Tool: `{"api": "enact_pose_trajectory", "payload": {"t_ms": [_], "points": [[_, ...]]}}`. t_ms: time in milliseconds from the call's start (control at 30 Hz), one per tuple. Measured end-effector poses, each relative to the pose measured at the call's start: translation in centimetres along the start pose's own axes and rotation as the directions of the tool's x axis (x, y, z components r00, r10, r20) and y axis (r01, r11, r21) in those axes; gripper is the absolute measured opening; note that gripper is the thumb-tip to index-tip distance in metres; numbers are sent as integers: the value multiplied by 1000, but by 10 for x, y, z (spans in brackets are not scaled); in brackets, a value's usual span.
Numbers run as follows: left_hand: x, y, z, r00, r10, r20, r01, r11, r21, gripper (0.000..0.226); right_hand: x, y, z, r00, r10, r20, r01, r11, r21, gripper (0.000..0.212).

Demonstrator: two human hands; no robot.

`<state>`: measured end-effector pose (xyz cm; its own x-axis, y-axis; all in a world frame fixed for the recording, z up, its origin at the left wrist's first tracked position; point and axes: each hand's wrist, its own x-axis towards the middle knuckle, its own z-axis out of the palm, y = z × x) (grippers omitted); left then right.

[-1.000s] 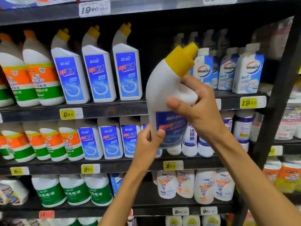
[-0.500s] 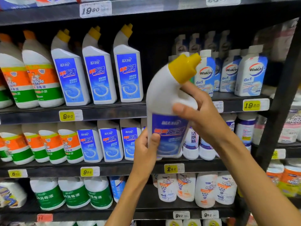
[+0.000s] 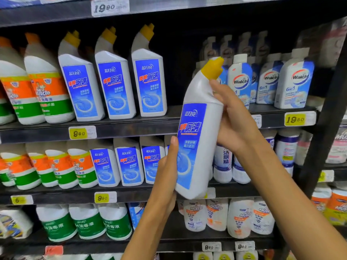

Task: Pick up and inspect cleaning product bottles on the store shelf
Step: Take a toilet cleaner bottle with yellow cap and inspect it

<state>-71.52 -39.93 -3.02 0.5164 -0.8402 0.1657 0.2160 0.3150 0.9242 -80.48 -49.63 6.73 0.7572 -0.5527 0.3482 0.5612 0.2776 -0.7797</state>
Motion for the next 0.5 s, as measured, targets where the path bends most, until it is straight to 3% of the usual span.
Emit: {"api": "enact_pose_trajectory", "payload": {"t_ms": [67,133,233,300,367,433,500], "points": [[-1,3,0,972,-163,170,191,968,-164,51,3,-2,1,999,-10,42,10,1000,5,49],[-3,1,3,895,-281,346,359,915,-185,52,5,-2,2,998,-12,60,13,1000,-18,47],[0,-11,-1,849,-318,422,417,894,-165,64,9,-3,2,1000,-25,18,26,996,-87,24],[1,-11,-6,894,-206,398,300,935,-190,58,11,-6,2,992,-80,-98,57,974,-219,11],[0,-5,-9,938,-77,337,132,981,-145,53,12,-11,1,958,-227,-175,148,915,-375,13],[-2,0,-5,958,-1,286,-14,999,52,59,12,-15,2,924,-338,-179,230,865,-446,15],[-3,-3,3,970,45,237,-89,980,179,63,11,-18,2,934,-319,-163,210,856,-471,18]]}}
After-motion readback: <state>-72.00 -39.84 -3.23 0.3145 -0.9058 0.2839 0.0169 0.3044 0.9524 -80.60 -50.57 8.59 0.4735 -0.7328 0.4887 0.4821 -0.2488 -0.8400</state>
